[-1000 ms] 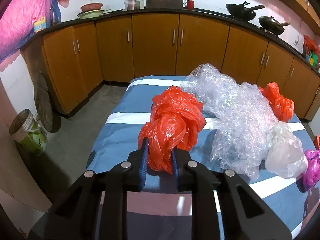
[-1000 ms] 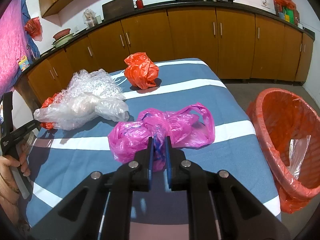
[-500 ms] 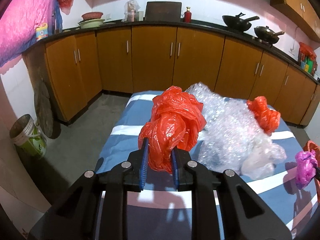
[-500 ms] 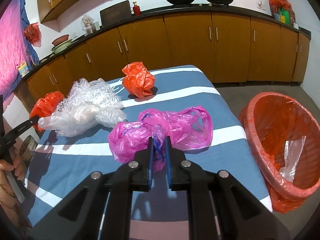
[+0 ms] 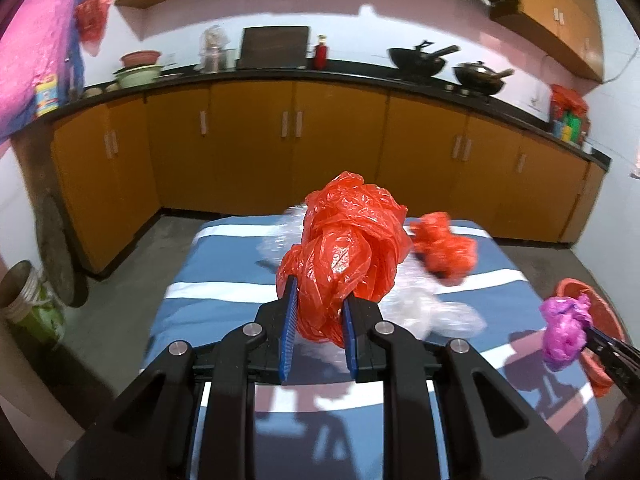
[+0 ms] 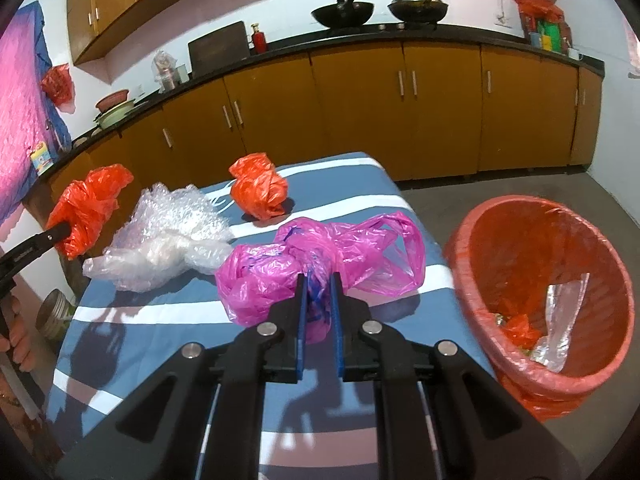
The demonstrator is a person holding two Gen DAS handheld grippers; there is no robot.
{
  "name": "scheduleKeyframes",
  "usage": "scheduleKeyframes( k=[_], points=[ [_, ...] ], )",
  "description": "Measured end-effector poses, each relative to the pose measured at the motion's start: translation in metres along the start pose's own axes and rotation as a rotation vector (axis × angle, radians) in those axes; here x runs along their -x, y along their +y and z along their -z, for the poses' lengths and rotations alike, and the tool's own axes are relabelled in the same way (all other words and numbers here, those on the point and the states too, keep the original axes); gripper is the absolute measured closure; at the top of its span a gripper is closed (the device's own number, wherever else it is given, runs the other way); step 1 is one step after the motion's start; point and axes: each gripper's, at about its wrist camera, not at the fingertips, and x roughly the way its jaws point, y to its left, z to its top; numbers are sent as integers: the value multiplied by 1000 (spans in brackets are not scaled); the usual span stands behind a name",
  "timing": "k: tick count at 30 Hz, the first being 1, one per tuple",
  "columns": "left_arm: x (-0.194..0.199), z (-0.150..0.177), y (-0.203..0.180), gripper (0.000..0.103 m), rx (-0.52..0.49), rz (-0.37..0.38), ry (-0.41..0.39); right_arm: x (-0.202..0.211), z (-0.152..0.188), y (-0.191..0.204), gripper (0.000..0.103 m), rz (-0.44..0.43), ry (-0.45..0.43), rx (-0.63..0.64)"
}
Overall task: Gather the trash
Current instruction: 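Carry both bags over the wastebasket and open both tools to drop them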
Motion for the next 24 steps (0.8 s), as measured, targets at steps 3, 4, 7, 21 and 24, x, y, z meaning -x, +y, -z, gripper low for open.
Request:
scheduleKeyframes(
  k=[3,4,7,21,24],
  points=[
    [4,-1,-22,83,-27,47,-4,8,-2,-8,91,18,-16,-8],
    [5,-1,-28,83,-34,59,-3,10,-3,-11,91,23,-20,-11],
    [7,-1,-48,83,-59,100,-3,19,-4,-23,91,48,-37,-23],
    [8,8,-144,83,-133,268,24,55,-7,-95,91,181,-99,-110],
    [7,10,-164,83,-152,297,30,62,-6,-111,91,212,-113,-125]
  ],
)
